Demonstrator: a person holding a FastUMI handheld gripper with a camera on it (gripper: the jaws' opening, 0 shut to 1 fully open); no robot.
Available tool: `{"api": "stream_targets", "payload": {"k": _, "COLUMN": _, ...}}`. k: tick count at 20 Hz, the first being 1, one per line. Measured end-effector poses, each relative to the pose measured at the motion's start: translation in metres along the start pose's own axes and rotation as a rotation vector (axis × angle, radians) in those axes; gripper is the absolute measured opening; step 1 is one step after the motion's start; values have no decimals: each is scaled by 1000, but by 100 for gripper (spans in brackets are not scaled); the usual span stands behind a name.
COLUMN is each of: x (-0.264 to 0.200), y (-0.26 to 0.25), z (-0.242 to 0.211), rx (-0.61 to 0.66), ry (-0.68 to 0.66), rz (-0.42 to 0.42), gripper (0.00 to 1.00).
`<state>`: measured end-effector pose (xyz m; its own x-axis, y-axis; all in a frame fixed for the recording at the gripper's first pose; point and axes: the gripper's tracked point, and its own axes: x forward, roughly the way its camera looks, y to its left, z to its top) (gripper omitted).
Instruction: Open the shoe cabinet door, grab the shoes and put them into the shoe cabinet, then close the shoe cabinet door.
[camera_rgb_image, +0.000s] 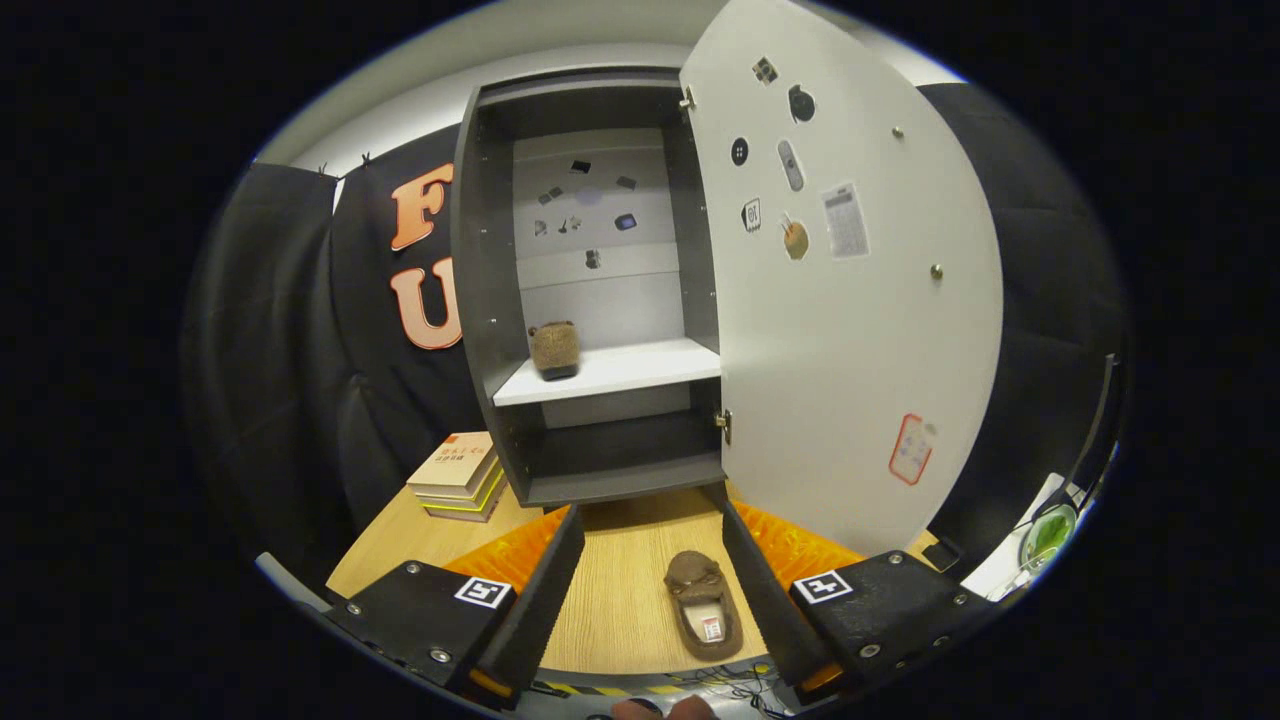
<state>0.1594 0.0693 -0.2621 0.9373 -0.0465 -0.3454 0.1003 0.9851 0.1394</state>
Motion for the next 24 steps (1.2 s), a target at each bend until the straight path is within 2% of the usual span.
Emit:
{"api": "stream_targets", "payload": {"k": 8, "x": 59, "y": -13, "z": -111, "rx": 25, "ry": 126, "rz": 23, "gripper": 86}}
{"api": "stream_targets", "payload": {"k": 16, "x": 115, "y": -11, "z": -209, "rx": -18, "ry": 239, "rz": 48, "gripper": 83}}
{"api": "stream_targets", "payload": {"k": 20, "x": 134, "y": -5, "z": -246, "rx": -61, "ry": 291, "rz": 71, "gripper": 80}}
{"api": "stream_targets", "payload": {"k": 24, "x": 156, "y": -6, "z": -254, "rx": -121, "ry": 274, "rz": 64, "gripper": 74}}
